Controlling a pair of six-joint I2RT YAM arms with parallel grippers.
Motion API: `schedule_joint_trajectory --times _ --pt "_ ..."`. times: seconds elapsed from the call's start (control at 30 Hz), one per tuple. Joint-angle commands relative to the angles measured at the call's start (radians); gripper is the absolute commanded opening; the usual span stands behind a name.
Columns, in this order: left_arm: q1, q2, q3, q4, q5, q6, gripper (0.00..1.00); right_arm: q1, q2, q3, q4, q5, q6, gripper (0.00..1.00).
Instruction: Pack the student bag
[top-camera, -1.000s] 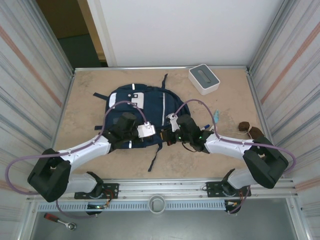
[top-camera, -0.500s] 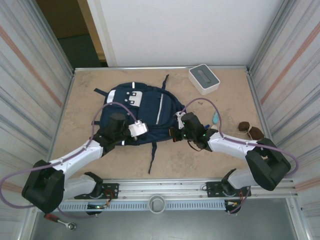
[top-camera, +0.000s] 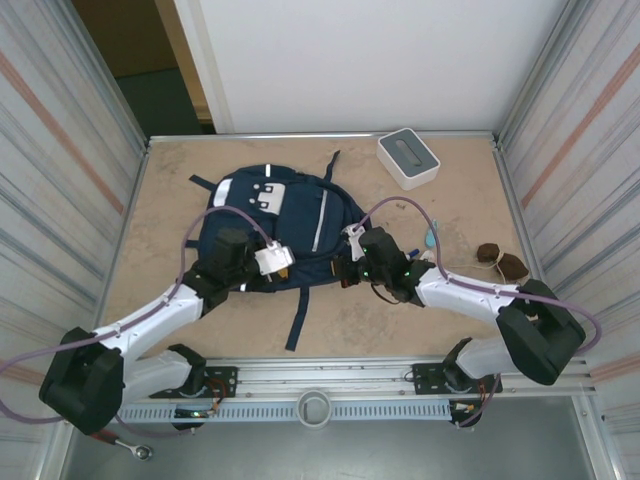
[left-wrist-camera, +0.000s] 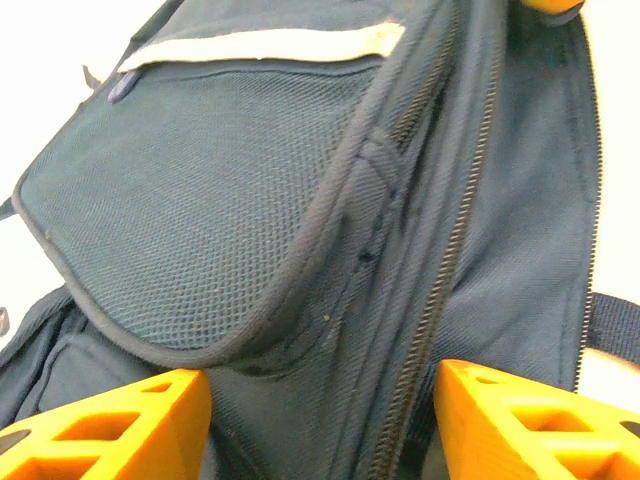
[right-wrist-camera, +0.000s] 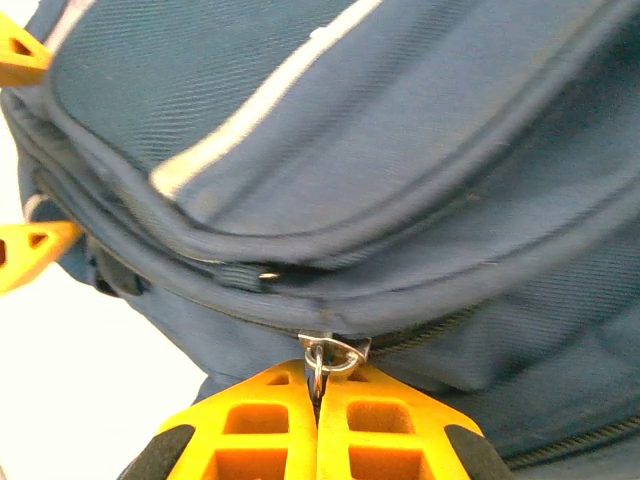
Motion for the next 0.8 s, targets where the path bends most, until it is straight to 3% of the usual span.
schedule_joint_trajectory --times 0.0,0.23,0.4,0.6,0.77 --pt "-0.088 0.013 0.057 0.039 -0.033 0.065 0.65 0.020 -0.054 0.014 0.068 -0.077 -0.027 0.00" --pt "-0.193 0.115 0.128 0.056 -0.177 0.107 0.65 0.029 -0.084 0.014 0.065 -0.100 -0.027 0.00" --pt "-0.179 0.087 0.101 0.077 -0.198 0.096 0.61 0.025 -0.095 0.001 0.032 -0.063 -0.038 0.00" --pt "-0.090 0.038 0.068 0.017 -0.178 0.064 0.36 -0.014 -0.110 -0.035 0.014 -0.048 -0.038 0.00" --pt "-0.018 -0.012 0.039 -0.023 -0.152 0.059 0.08 -0.063 -0.136 -0.060 -0.027 -0.014 -0.022 0.00"
